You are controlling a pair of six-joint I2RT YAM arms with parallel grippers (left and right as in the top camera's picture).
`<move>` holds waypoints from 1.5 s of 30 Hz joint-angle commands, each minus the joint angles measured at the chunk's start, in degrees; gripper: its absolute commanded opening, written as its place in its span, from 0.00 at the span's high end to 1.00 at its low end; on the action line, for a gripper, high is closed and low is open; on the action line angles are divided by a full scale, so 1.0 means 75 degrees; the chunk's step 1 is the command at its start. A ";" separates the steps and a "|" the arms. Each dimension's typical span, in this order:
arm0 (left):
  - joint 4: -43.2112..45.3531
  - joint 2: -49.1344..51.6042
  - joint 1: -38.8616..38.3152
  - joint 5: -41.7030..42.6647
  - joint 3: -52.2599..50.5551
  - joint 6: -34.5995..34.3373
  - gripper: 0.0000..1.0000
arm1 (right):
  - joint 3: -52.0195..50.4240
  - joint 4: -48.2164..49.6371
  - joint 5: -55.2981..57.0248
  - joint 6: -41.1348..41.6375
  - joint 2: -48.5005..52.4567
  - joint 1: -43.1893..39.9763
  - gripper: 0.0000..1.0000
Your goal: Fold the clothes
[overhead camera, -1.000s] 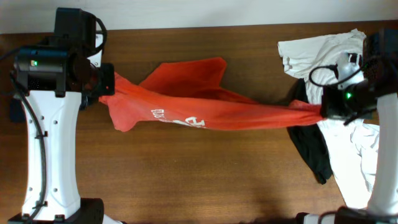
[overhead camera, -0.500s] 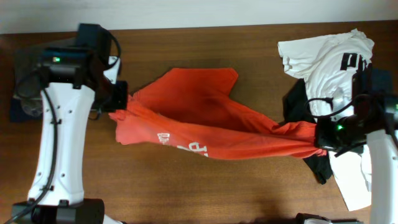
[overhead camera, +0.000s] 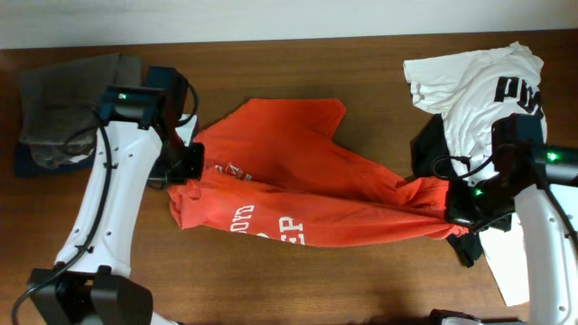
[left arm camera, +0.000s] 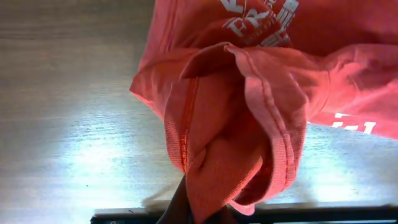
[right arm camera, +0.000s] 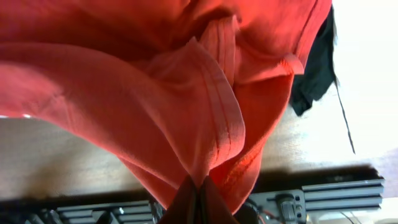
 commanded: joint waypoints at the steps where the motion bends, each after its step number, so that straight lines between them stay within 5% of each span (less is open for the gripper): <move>1: 0.0268 -0.0061 -0.0003 0.0082 -0.0326 0.0012 0.99 | -0.0455 0.0309 -0.0017 0.0067 -0.0041 -0.0012 0.96; 12: 0.2521 -0.0058 -0.0003 0.0082 -0.1387 0.0015 1.00 | -0.1545 0.2011 0.0221 0.0198 0.0067 -0.0198 0.96; 24: 0.3214 -0.0052 -0.0003 0.0076 -0.1737 0.0119 1.00 | -0.2116 0.2349 0.0216 0.0210 0.0341 -0.0574 0.96; 27: 0.3270 -0.0052 -0.0003 0.0079 -0.1769 0.0128 0.99 | -0.2116 0.2346 0.0216 0.0213 0.0341 -0.0574 0.85; 28: 0.3302 -0.0052 -0.0006 0.0079 -0.1792 0.0125 0.96 | -0.2116 0.2343 0.0216 0.0213 0.0341 -0.0574 0.80; 32: 0.3383 -0.0041 -0.0003 0.0079 -0.1813 0.0128 0.41 | -0.2116 0.2352 0.0219 0.0213 0.0341 -0.0574 0.62; 35: 0.3503 -0.0038 -0.0003 0.0073 -0.1813 0.0128 0.20 | -0.2113 0.2416 0.0221 0.0245 0.0341 -0.0574 0.57; 45: 0.4893 -0.0038 -0.0003 -0.0038 -0.1813 0.0128 0.13 | -0.1559 0.3424 0.0245 0.0265 0.0338 -0.0962 0.52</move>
